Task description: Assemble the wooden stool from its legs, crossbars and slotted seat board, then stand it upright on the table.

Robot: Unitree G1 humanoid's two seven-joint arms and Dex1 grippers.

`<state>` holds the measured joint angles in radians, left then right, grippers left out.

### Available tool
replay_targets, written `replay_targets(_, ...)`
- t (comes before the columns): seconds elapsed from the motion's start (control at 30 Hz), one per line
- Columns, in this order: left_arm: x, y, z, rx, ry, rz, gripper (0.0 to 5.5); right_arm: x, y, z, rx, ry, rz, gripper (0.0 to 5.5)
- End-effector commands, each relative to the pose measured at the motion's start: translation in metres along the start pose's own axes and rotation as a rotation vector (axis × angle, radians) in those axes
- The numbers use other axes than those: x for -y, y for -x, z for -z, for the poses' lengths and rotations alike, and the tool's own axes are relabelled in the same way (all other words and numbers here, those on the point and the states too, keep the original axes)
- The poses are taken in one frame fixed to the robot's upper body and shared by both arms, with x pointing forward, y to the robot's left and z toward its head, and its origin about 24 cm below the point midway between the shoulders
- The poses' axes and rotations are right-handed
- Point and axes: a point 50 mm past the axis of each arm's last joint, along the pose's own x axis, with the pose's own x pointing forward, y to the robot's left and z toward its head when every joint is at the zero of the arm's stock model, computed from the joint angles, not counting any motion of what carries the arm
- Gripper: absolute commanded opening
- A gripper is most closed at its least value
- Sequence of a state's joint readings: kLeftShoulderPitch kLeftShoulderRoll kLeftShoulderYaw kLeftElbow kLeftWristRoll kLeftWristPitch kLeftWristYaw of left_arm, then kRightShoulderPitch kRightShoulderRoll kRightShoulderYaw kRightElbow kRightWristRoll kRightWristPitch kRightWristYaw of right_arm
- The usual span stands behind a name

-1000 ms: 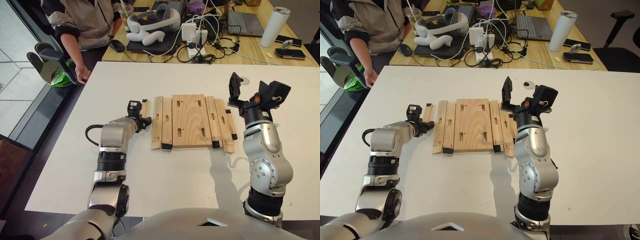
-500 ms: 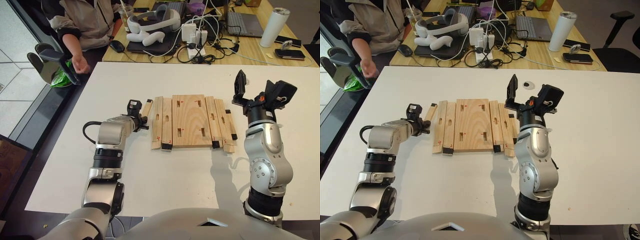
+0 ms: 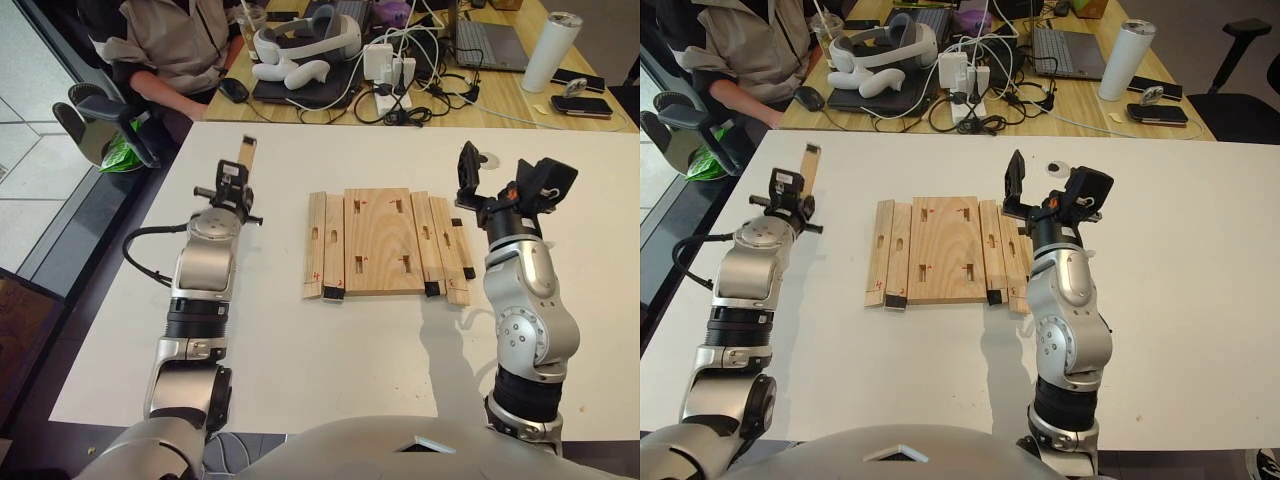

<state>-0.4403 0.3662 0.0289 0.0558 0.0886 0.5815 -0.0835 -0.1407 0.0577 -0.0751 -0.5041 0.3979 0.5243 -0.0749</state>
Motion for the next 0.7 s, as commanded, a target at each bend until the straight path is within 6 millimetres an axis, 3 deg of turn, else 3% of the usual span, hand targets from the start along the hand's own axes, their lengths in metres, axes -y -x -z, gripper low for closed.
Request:
replay_targets(0.03, 0.02, 0.017, -0.05, 0.334, -0.051, 0.133, 1.3, -0.006, -0.012, -0.015, -0.032, -0.168, -0.263, 5.28)
replay_targets(0.13, 0.047, 0.037, -0.06, 0.468, -0.12, 0.302, 1.3, -0.005, -0.017, -0.031, -0.043, -0.277, -0.445, 5.28)
replay_targets(0.33, 0.083, 0.068, -0.075, 0.619, -0.159, 0.497, 1.3, 0.002, -0.028, -0.055, -0.082, -0.298, -0.64, 5.28)
replay_targets(0.7, 0.109, 0.087, -0.08, 0.667, -0.15, 0.586, 1.3, -0.011, -0.033, -0.043, -0.144, -0.318, -0.766, 5.11)
